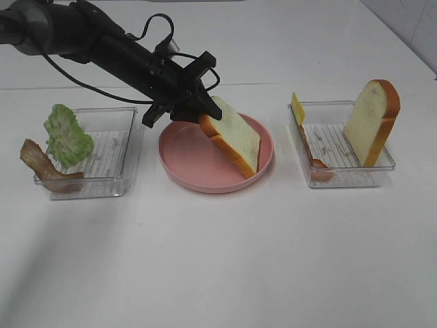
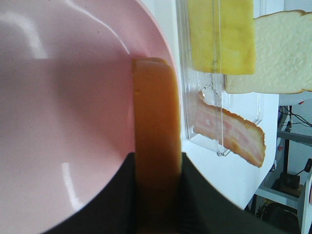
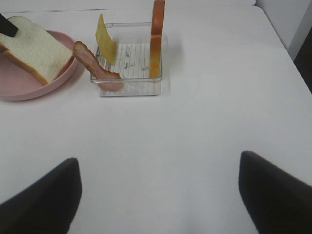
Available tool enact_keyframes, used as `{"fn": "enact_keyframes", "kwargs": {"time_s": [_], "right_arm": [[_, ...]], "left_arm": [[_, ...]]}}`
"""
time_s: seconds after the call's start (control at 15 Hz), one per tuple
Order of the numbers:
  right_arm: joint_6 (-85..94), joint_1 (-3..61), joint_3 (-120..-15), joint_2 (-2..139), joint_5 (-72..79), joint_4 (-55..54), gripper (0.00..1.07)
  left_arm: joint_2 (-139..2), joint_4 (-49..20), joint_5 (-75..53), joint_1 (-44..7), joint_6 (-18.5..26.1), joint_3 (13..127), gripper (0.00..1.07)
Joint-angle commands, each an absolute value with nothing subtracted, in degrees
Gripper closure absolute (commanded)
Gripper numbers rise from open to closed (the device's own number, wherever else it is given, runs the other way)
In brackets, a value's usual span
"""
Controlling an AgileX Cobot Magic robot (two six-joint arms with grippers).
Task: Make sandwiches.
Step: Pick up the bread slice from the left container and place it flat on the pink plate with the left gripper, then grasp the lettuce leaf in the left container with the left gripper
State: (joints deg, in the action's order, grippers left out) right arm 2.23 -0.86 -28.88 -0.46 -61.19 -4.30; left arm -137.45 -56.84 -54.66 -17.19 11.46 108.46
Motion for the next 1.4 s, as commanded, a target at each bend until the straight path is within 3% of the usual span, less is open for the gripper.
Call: {"fn": "enact_keyframes", "kwargs": {"time_s": [0.07,0.2,0.27,0.4,0.47,0.6,1.07,1.4], "right_arm": [[2.64,-1.32,-28.82,-1.09,-60.79,-4.41,0.25],[2.64,-1.32,-28.82,-1.09,-60.79,-4.41,0.25],[2.64,-1.32,-28.82,-1.09,-60.79,-4.41,0.25],[2.64,-1.32,-28.82,-1.09,-60.79,-4.41,0.25],[2.64,-1.32,-28.82,-1.09,-60.79,-4.41,0.25],[2.64,-1.32,-28.82,-1.09,-60.79,-4.41,0.25],[2.64,-1.32,-28.82,-1.09,-60.79,-4.41,0.25],[2.64,-1.32,-28.82,-1.09,-60.79,-4.41,0.25]], "left_arm": [[-137.68,-57.30,-54.03,-17.42,11.46,108.40,0.83],[-137.68,-56.44,-54.26,-17.30,11.63,108.40,0.57],[-137.68,-55.58,-54.26,-17.30,11.75,108.40,0.35],[-137.51,-52.94,-54.26,-17.30,11.86,108.40,0.23],[-137.51,-52.94,-54.26,-17.30,11.86,108.40,0.23],[-135.05,-42.11,-52.94,-17.59,11.40,108.40,0.22],[-129.60,-32.31,-53.17,-17.59,9.57,108.58,0.22],[-120.84,-13.35,-58.04,-16.90,-5.50,108.58,0.22]]}}
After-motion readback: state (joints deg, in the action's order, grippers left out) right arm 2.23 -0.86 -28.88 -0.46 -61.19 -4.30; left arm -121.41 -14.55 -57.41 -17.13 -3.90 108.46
